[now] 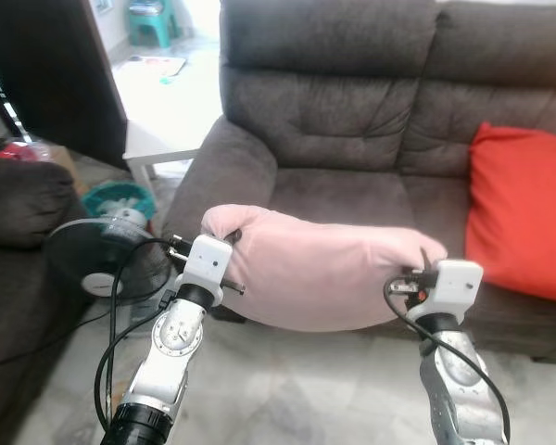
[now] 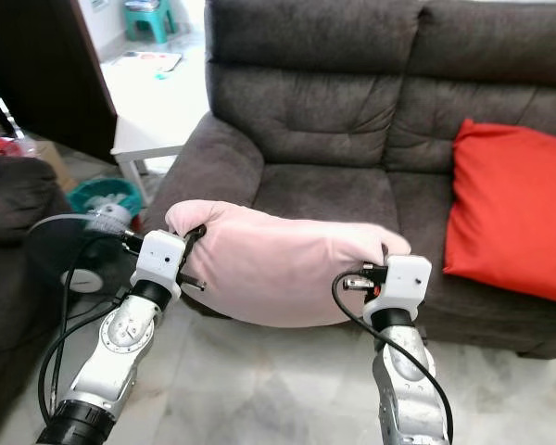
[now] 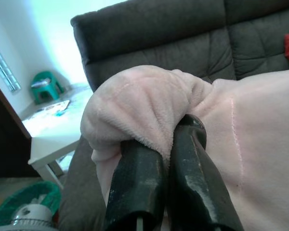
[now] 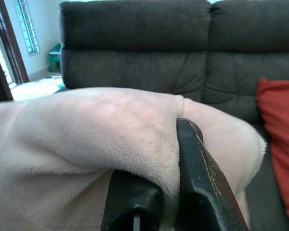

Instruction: Move the pillow to the sofa from floor

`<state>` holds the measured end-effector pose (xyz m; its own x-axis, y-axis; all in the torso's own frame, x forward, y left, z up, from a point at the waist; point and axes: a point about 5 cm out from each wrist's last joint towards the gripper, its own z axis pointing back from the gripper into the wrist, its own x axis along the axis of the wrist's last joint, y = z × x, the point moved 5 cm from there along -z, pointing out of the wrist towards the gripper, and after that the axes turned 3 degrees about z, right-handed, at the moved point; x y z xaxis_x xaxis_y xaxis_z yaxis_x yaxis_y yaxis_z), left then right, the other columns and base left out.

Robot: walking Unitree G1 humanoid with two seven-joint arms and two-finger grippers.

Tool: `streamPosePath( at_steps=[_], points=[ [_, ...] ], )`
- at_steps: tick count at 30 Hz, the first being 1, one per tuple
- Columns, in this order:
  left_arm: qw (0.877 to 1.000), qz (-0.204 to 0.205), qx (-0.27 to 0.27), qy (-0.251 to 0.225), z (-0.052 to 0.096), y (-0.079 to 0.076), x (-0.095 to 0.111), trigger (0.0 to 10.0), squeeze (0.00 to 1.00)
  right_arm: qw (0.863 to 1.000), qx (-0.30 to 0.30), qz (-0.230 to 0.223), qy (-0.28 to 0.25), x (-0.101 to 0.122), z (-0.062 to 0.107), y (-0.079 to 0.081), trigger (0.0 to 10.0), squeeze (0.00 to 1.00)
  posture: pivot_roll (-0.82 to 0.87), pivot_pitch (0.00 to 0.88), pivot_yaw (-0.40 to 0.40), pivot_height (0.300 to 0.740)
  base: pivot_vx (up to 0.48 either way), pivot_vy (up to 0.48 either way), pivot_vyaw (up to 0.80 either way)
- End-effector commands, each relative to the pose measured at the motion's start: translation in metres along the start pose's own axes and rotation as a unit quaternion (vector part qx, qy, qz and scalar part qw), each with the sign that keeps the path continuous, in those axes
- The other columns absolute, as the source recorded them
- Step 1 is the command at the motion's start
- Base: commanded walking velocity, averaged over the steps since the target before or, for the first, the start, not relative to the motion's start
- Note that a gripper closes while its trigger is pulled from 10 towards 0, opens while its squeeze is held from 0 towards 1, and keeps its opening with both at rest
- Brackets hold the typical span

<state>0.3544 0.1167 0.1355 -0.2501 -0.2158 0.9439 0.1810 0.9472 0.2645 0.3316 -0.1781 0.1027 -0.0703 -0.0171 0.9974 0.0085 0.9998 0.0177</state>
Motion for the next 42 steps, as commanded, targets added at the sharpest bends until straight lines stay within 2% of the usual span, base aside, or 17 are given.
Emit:
streamPosePath(
  at_steps=[1, 8, 11, 17, 27, 30, 31, 34, 38, 42],
  points=[
    [1.0, -0.001, 0.012, -0.025, -0.004, 0.008, 0.013, 10.0, 0.0, 0.999, 0.014, 0.0, -0.034, 0.018, -0.005, 0.007, 10.0, 0.0, 0.06, 0.052, -0.038, 0.74, 0.33, 0.0, 0.0],
    [0.999, -0.004, 0.017, -0.028, -0.006, 0.013, 0.016, 10.0, 0.0, 0.999, 0.027, 0.014, -0.042, 0.024, -0.006, 0.01, 10.0, 0.0, 0.06, 0.052, -0.038, 0.74, 0.333, 0.0, 0.0],
    [0.999, -0.005, 0.019, -0.029, -0.006, 0.014, 0.016, 10.0, 0.0, 0.998, 0.028, 0.022, -0.046, 0.026, -0.007, 0.01, 10.0, 0.0, 0.06, 0.051, -0.038, 0.74, 0.33, 0.0, 0.8],
    [0.999, -0.006, 0.021, -0.035, -0.008, 0.016, 0.02, 10.0, 0.0, 0.998, 0.03, 0.004, -0.048, 0.027, -0.007, 0.012, 10.0, 0.0, 0.06, 0.05, -0.04, 0.74, 0.331, 0.0, 0.27],
    [0.999, -0.006, 0.023, -0.04, -0.01, 0.017, 0.024, 10.0, 0.0, 0.998, 0.036, 0.008, -0.055, 0.033, -0.01, 0.012, 10.0, 0.0, 0.07, 0.041, -0.041, 0.74, 0.333, 0.0, 0.0],
    [0.999, -0.006, 0.023, -0.041, -0.01, 0.018, 0.024, 10.0, 0.0, 0.997, 0.039, 0.011, -0.061, 0.035, -0.011, 0.014, 10.0, 0.0, 0.07, 0.038, -0.042, 0.74, 0.334, 0.0, 0.0],
    [0.999, -0.007, 0.023, -0.042, -0.011, 0.018, 0.024, 10.0, 0.0, 0.996, 0.054, 0.019, -0.071, 0.039, -0.011, 0.019, 10.0, 0.0, 0.07, 0.037, -0.042, 0.74, 0.334, 0.0, 0.8],
    [0.999, -0.007, 0.024, -0.042, -0.011, 0.018, 0.024, 10.0, 0.0, 0.995, 0.061, 0.015, -0.074, 0.04, -0.01, 0.023, 10.0, 0.0, 0.07, 0.036, -0.042, 0.74, 0.336, 0.0, 0.8],
    [0.999, -0.006, 0.024, -0.043, -0.011, 0.017, 0.025, 10.0, 0.0, 0.996, 0.058, 0.013, -0.072, 0.04, -0.01, 0.021, 10.0, 0.0, 0.07, 0.034, -0.042, 0.74, 0.337, 0.0, 0.78],
    [0.999, -0.005, 0.02, -0.043, -0.012, 0.015, 0.025, 10.0, 0.0, 0.997, 0.042, 0.002, -0.065, 0.038, -0.012, 0.013, 10.0, 0.0, 0.07, 0.033, -0.042, 0.74, 0.33, 0.0, 0.0]
  ],
)
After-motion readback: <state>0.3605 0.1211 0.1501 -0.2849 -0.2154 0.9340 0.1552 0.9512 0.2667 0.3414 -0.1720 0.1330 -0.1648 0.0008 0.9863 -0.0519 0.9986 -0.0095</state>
